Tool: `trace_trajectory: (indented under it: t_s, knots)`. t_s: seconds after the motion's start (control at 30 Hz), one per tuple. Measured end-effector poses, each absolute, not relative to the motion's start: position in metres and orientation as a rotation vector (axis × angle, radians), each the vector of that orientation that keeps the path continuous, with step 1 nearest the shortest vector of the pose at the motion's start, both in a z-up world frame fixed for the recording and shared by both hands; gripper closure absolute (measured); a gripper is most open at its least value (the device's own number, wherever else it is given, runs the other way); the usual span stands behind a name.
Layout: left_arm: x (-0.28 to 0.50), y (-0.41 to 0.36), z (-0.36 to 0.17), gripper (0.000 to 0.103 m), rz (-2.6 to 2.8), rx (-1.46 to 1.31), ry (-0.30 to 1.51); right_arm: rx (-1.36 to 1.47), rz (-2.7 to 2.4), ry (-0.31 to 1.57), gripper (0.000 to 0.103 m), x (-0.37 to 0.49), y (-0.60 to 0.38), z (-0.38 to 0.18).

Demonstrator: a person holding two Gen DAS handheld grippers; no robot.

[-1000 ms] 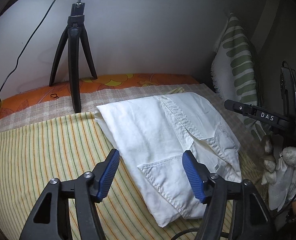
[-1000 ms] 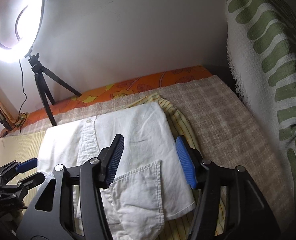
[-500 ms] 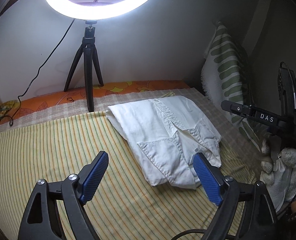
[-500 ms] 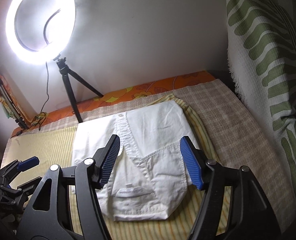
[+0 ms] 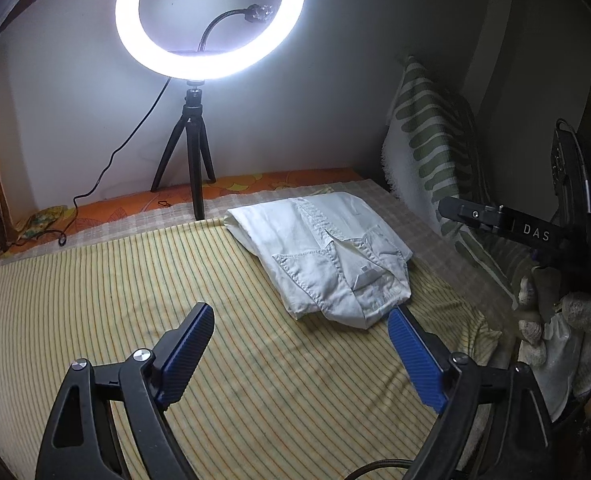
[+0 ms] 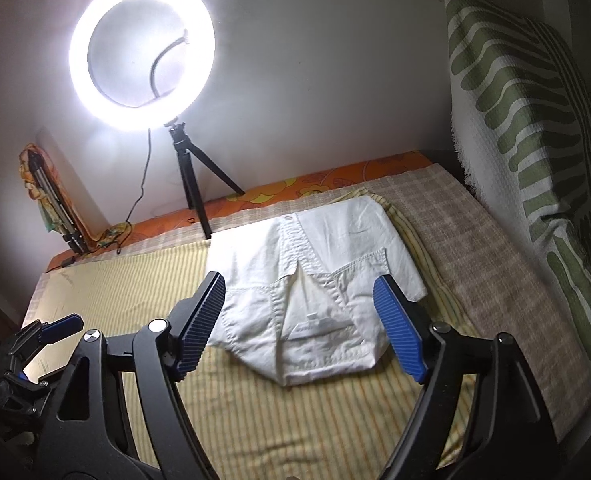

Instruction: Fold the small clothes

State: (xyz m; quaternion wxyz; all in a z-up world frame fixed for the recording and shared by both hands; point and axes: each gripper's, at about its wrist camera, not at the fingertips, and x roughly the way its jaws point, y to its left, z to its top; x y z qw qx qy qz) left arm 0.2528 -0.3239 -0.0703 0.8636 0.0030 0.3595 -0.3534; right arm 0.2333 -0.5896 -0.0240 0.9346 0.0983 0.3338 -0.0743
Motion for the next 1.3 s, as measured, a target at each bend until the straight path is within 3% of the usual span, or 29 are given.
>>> trace_trajectory:
  t_s: [0.2,0.53,1.13,1.23,1.3]
  knots:
    - [0.225,-0.306,-0.07,0.008,-0.734,0.039,0.741,0.195,-0.148,0.682,0.017,0.204,-0.563,-0.029]
    - [0.188,-0.285,-0.083,0.001,-0.705,0.115,0.71,0.246,-0.192,0.674,0.016,0.174,-0.541,-0.046]
    - [0.165,-0.278,-0.086,0.0,-0.63,0.202,0.636,0.21,-0.269,0.633,0.015,0.153,-0.523,-0.072]
    - [0.162,-0.278,-0.087,0.0,-0.628,0.218,0.638,0.194,-0.26,0.618,0.001,0.152,-0.517,-0.071]
    - [0.16,-0.279,-0.088,0.0,-0.625,0.226,0.639,0.178,-0.263,0.602,0.0,0.151,-0.513,-0.069]
